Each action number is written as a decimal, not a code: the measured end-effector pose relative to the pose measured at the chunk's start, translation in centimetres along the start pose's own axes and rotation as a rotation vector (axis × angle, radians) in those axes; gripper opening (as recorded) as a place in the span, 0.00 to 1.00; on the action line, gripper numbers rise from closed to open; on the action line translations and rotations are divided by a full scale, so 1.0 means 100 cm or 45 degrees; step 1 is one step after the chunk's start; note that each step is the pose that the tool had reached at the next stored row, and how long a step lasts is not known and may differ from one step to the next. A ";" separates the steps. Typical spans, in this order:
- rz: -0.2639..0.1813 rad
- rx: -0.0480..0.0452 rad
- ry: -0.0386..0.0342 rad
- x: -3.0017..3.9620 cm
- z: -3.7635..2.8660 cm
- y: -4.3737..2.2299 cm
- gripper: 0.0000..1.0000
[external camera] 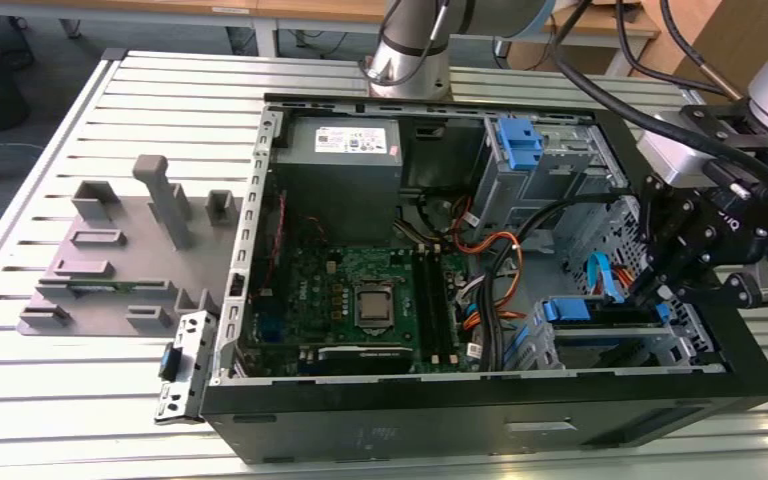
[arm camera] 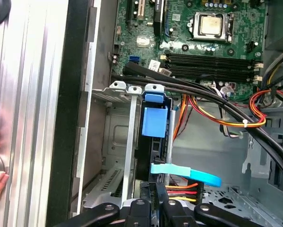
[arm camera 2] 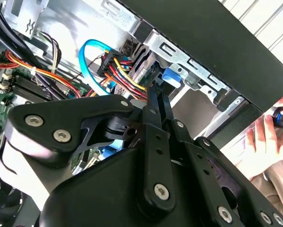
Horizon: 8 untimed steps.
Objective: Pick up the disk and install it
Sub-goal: 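Insert the second disk wire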
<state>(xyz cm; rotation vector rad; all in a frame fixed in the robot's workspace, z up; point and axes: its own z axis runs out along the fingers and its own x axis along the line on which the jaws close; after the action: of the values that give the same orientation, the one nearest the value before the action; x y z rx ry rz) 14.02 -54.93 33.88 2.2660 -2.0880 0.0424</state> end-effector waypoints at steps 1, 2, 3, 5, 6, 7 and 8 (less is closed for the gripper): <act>-0.004 0.000 0.0001 -0.0001 0.0002 0.0003 0.16; -0.006 0.000 0.0011 -0.0003 0.0003 0.0006 0.16; -0.009 0.000 0.0028 -0.0005 0.0004 0.0008 0.16; -0.012 0.000 0.0078 -0.0009 0.0006 0.0013 0.16; -0.012 0.000 0.0121 -0.0011 0.0007 0.0013 0.16; -0.012 0.000 0.0136 -0.0010 0.0008 0.0013 0.16; -0.011 0.000 0.0138 -0.0010 0.0008 0.0013 0.16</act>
<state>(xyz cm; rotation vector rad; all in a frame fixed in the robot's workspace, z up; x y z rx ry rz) 13.88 -54.84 33.80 2.2697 -2.0723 0.0538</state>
